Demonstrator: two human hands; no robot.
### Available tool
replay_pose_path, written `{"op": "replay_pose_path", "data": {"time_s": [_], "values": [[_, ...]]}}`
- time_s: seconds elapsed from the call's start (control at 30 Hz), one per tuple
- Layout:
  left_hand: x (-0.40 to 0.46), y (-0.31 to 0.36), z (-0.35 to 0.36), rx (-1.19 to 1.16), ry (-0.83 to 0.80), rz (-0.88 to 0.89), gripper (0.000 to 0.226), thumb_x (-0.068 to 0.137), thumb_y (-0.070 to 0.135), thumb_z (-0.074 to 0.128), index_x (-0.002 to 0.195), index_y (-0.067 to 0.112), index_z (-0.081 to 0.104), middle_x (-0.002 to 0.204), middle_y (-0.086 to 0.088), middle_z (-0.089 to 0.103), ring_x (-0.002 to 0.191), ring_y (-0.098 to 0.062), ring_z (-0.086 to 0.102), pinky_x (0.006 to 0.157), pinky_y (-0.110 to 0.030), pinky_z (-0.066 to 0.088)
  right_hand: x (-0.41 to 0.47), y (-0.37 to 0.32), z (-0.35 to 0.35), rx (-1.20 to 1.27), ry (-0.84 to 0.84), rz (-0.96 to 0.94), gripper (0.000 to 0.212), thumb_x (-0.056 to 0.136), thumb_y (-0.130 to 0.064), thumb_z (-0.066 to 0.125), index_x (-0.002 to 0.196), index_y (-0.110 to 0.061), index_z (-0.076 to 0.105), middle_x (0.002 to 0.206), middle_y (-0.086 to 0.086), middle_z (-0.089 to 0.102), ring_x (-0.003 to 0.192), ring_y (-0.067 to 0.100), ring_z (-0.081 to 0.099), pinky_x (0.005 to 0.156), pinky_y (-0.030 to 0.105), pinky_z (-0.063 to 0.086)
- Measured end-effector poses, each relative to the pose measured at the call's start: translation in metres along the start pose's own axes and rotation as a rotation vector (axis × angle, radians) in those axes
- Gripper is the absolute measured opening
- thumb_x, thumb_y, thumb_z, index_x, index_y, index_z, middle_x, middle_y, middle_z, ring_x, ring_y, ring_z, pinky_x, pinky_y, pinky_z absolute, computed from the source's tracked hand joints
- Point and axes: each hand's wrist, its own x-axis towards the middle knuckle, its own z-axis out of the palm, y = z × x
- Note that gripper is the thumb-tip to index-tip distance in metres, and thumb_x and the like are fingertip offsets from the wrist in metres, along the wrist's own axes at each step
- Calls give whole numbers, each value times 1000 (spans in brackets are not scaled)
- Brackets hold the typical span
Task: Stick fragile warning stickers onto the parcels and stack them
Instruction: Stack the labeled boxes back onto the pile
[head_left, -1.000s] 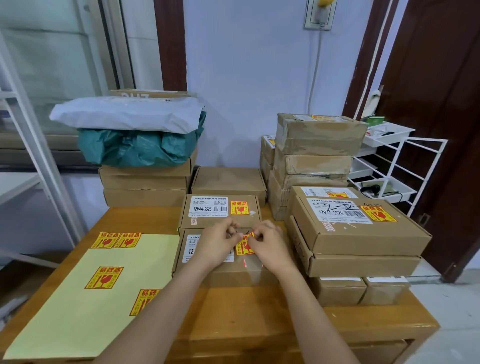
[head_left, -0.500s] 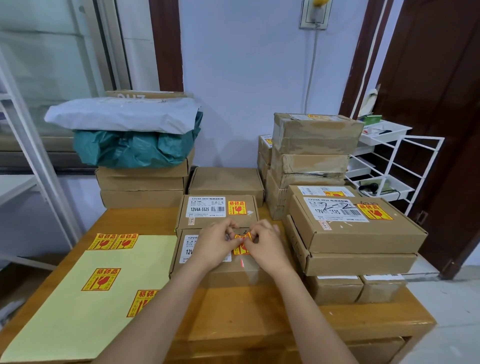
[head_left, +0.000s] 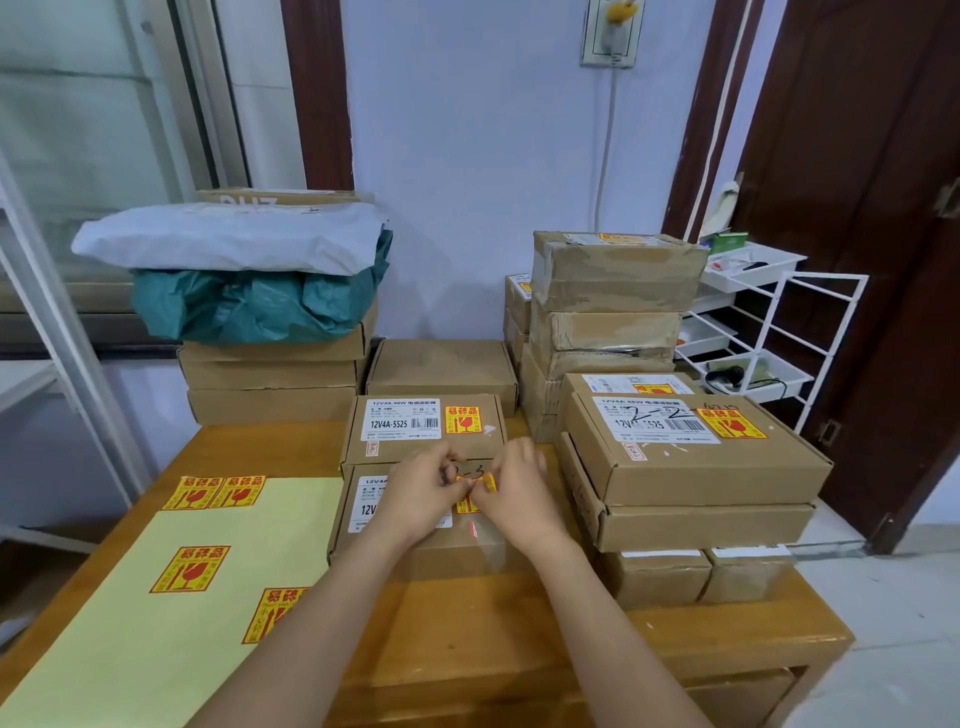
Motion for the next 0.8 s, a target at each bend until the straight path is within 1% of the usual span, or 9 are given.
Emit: {"op": "replay_pose_path", "data": {"time_s": [0.07,0.13,0.3,0.4,0.5,0.57,0.63,0.73,0.8], "values": [[1,0,0,5,10,-4,17,85,14,67,99,17,58,75,6,51,69,-9,47,69,-28,42,0,1,0,62,2,8,40,86,-21,63,116,-14,37,128,2,36,121,18,30,92,30,41],[2,0,1,12,24,-12,15,86,10,64,98,17,57,79,5,50,71,-10,47,71,-27,43,-1,1,0,49,-21,3,46,89,-18,59,126,-15,31,134,2,36,125,18,26,94,33,41],[5,-2,2,32,77,-25,14,89,2,56,93,16,54,81,4,47,68,-7,44,67,-22,42,0,-1,0,-38,-13,2,45,94,-7,47,135,-13,30,137,4,38,126,20,28,96,32,39],[6,-4,2,35,87,-25,14,90,1,55,94,14,57,82,4,48,68,-5,44,63,-14,38,1,0,0,-58,-13,-8,49,94,-3,45,139,-13,29,141,4,36,130,20,26,100,32,38],[6,-6,1,-8,93,-29,14,90,1,55,97,12,61,84,3,51,70,-5,46,63,-12,38,1,2,0,-49,-6,-4,50,94,-3,45,140,-12,30,142,3,35,131,19,24,101,32,37],[5,-6,0,-62,82,-34,13,89,3,56,96,13,60,83,1,53,70,-6,47,63,-13,40,1,3,0,-26,-4,0,45,94,-6,46,136,-12,33,140,4,37,129,19,26,100,32,37],[5,-8,-3,-103,38,-29,12,88,5,61,96,14,60,83,-1,54,69,-9,47,64,-15,41,1,2,1,-5,-11,7,42,95,-16,49,133,-11,34,138,3,37,128,19,25,98,33,38],[6,-11,-10,-191,-103,-47,24,84,9,69,105,11,60,84,0,51,72,-10,47,66,-17,42,1,3,2,-21,-48,5,59,92,-33,56,140,-12,29,141,1,33,132,20,20,101,34,35],[5,-12,-14,-174,-187,-35,31,82,9,71,110,13,57,89,1,50,78,-10,47,68,-12,41,2,4,1,-19,-64,13,63,91,-35,58,142,-13,28,143,1,30,133,20,18,103,34,33]]}}
